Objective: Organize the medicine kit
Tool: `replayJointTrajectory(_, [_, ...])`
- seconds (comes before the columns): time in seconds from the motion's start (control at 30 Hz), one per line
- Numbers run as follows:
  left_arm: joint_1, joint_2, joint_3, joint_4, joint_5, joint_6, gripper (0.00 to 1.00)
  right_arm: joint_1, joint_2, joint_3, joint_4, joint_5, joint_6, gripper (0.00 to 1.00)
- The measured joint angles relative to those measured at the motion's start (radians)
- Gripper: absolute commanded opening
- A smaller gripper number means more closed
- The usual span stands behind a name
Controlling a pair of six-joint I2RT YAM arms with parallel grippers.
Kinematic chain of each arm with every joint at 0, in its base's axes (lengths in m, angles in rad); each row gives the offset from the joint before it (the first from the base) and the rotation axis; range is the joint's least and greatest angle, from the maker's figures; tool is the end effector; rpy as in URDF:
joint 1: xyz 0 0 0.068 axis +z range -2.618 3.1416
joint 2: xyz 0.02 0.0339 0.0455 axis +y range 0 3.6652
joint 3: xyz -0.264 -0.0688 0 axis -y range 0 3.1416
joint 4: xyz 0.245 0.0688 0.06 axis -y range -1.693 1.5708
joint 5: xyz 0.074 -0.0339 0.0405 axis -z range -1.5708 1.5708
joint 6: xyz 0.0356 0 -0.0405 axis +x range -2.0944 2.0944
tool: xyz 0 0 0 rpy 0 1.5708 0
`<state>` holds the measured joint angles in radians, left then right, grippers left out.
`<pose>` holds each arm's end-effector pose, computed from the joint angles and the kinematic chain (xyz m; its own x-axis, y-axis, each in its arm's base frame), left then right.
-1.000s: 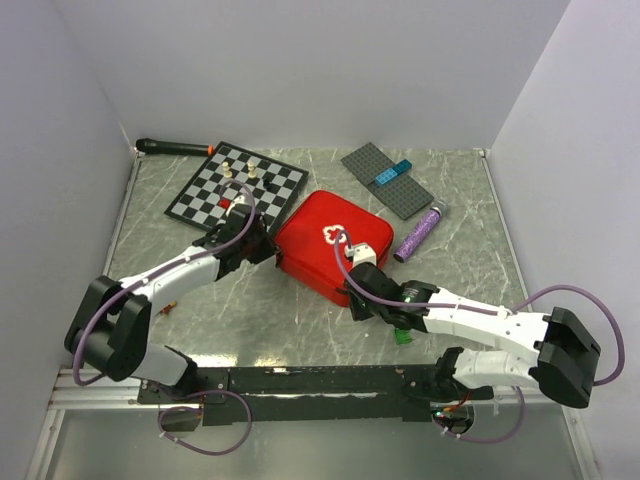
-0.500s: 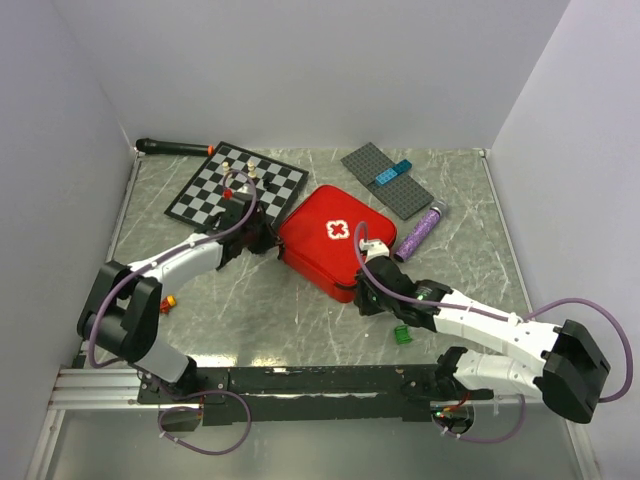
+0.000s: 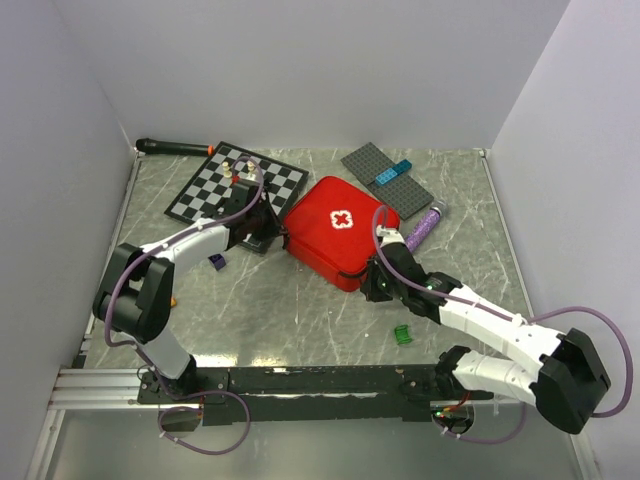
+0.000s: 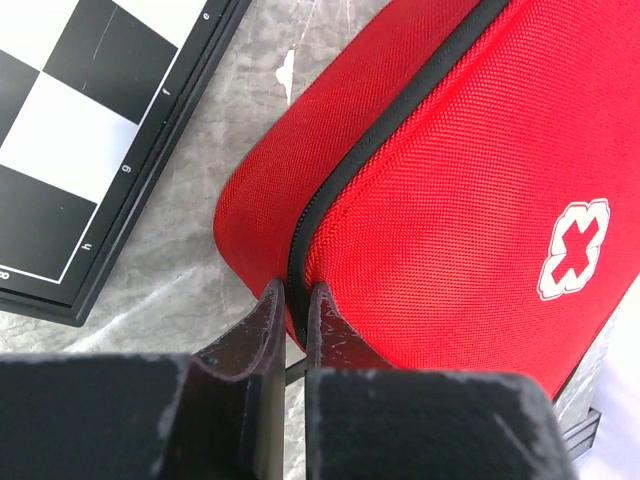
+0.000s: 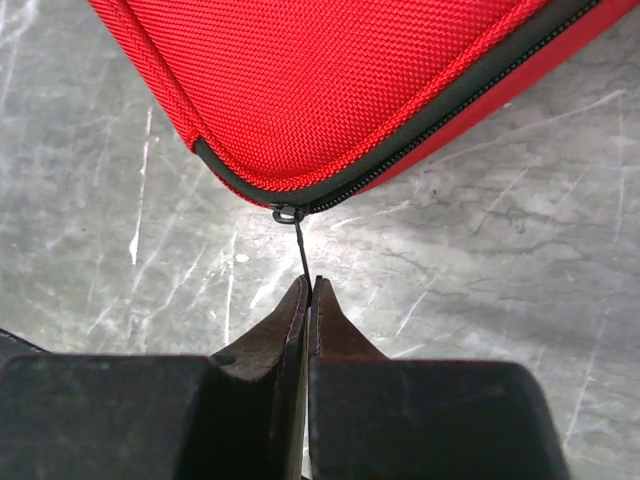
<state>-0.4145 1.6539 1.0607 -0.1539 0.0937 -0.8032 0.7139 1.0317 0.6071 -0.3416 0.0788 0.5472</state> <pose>0.3272 -0.1476 0.2150 -0.7656 -0.4458 -0.4637 -0.1255 0.8105 -0.5721 0.1616 0.1363 0.2179 -0.7649 0.0236 -0.6437 -0.2482 0.9114 0.3283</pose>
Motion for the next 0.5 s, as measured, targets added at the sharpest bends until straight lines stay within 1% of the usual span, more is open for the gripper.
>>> replayJointTrajectory(0.13, [0.003,0.0,0.001,0.004,0.005,0.037,0.01,-0.002,0.047,0.035,-0.023,0.012,-0.034,0.0])
replayJointTrajectory(0.3, [0.013,0.001,0.043,-0.041,0.007,0.153,0.01,0.007,0.07,0.064,-0.039,0.032,-0.101,0.0])
replayJointTrajectory(0.4, [0.028,0.0,0.07,-0.069,-0.027,0.252,0.01,0.053,0.059,0.063,-0.045,0.066,-0.137,0.0])
replayJointTrajectory(0.5, [0.057,0.0,0.071,-0.108,-0.074,0.314,0.01,0.112,0.053,0.063,-0.057,0.104,-0.151,0.0])
